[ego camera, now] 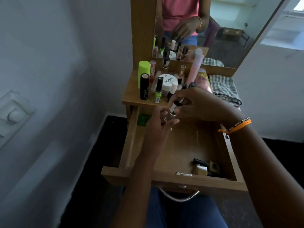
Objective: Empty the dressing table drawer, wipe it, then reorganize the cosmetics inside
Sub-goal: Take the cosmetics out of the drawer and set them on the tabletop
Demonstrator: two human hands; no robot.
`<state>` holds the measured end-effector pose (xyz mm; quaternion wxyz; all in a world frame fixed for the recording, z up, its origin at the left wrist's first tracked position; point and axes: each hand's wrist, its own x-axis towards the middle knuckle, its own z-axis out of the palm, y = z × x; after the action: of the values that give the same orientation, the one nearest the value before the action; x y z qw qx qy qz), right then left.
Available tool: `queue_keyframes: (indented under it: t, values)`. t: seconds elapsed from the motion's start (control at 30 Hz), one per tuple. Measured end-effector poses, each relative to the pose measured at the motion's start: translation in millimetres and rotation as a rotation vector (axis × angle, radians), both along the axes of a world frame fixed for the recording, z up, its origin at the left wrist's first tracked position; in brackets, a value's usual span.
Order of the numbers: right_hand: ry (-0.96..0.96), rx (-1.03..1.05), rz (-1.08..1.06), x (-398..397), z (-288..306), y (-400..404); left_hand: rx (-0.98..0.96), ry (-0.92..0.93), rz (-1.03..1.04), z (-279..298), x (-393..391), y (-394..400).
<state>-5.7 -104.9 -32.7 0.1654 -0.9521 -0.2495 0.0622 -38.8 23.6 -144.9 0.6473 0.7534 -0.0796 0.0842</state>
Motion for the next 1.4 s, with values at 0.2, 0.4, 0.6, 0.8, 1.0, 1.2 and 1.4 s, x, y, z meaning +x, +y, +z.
queue_keyframes:
  t: [0.2,0.4,0.6,0.8,1.0,1.2,1.4]
  values:
    - [-0.159,0.202,0.062,18.3,42.2,33.1,0.160,0.064,0.128,-0.8,1.0,4.4]
    - [-0.321,0.021,0.231,51.9,57.0,101.4,0.094,0.176,0.328,-1.1,2.1,11.5]
    - [-0.407,-0.353,0.217,77.7,32.5,127.1,0.092,0.208,0.331,1.3,-1.0,11.7]
    - [-0.352,-0.475,0.192,82.7,20.6,127.0,0.101,0.246,0.318,1.5,-1.6,10.9]
    - [-0.450,-0.517,0.212,68.4,30.6,118.8,0.173,0.365,0.292,-4.8,-0.8,11.8]
    - [-0.193,-0.233,0.225,8.7,32.5,83.6,0.504,0.522,0.181,-13.6,-7.6,15.1]
    - [0.275,-0.462,-0.003,6.9,-56.8,39.3,0.736,0.500,0.174,-16.0,-4.4,16.9]
